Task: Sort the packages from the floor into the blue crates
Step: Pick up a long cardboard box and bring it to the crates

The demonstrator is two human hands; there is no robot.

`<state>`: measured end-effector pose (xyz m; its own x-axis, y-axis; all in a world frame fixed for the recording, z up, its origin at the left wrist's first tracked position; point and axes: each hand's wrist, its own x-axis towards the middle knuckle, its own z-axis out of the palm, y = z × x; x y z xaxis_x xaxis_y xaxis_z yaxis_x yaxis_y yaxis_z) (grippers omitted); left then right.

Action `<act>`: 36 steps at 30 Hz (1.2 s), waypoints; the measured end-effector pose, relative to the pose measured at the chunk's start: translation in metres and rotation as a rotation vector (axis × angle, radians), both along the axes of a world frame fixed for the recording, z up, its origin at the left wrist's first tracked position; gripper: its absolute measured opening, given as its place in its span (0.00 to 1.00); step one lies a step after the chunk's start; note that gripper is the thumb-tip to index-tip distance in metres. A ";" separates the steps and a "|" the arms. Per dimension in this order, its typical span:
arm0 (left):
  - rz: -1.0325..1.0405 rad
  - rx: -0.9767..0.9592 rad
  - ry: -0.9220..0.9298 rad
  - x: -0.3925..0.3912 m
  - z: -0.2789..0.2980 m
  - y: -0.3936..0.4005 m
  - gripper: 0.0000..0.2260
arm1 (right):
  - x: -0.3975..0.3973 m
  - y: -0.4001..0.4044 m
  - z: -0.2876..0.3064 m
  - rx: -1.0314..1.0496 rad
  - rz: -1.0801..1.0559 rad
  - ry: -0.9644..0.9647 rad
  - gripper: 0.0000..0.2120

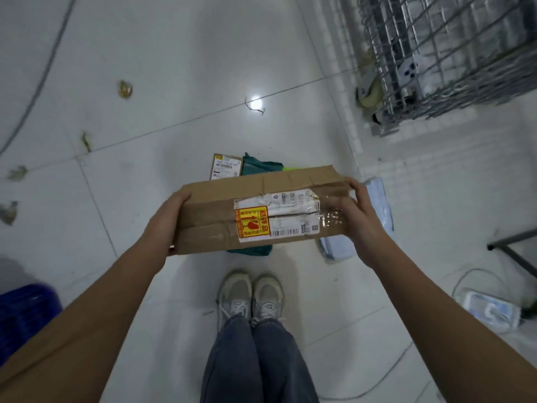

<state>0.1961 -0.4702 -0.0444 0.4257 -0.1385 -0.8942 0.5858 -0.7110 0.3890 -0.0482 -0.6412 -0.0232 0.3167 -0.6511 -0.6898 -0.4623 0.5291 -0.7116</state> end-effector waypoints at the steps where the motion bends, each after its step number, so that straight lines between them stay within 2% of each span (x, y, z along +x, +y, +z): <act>1: 0.019 0.012 0.045 0.001 0.008 0.006 0.14 | 0.003 -0.002 0.008 0.007 0.020 -0.019 0.27; 5: 0.055 0.051 0.175 0.009 0.035 0.033 0.17 | 0.021 -0.007 0.035 -0.038 0.182 -0.081 0.28; 7: 0.035 0.044 0.252 0.015 0.047 0.045 0.17 | 0.030 -0.009 0.044 -0.057 0.261 -0.080 0.30; 9: -0.031 0.033 0.298 0.020 0.055 0.055 0.18 | 0.038 -0.011 0.050 -0.070 0.310 -0.091 0.27; 11: -0.203 0.031 0.217 0.024 0.059 0.064 0.21 | 0.045 -0.012 0.056 -0.073 0.326 -0.108 0.24; 13: -0.437 -0.036 0.061 0.030 0.064 0.071 0.30 | 0.052 -0.013 0.064 -0.044 0.359 -0.126 0.24; 15: -0.630 -0.208 0.111 0.035 0.078 0.073 0.44 | 0.061 -0.015 0.072 0.003 0.429 -0.139 0.21; 16: -0.710 -0.271 0.182 0.035 0.085 0.072 0.46 | 0.067 -0.016 0.075 0.026 0.471 -0.141 0.20; 19: -0.834 -0.344 0.242 0.033 0.093 0.070 0.39 | 0.087 -0.016 0.084 0.058 0.540 -0.128 0.20; 21: -0.744 -0.355 0.196 0.032 0.095 0.072 0.35 | 0.100 -0.013 0.085 0.035 0.505 -0.105 0.27; 23: -0.558 -0.374 0.205 0.030 0.093 0.082 0.32 | 0.112 -0.002 0.085 0.031 0.400 -0.083 0.34; 26: -0.255 -0.417 0.232 0.019 0.092 0.101 0.35 | 0.122 0.025 0.084 0.120 0.286 -0.086 0.43; 29: -0.028 -0.413 0.168 0.001 0.095 0.112 0.39 | 0.128 0.062 0.083 0.207 0.446 -0.053 0.48; 33: 0.222 -0.423 0.071 -0.017 0.109 0.128 0.38 | 0.143 0.108 0.095 0.267 0.766 -0.084 0.39; 36: 0.354 -0.450 -0.007 -0.027 0.128 0.144 0.37 | 0.156 0.126 0.113 0.262 0.843 -0.125 0.43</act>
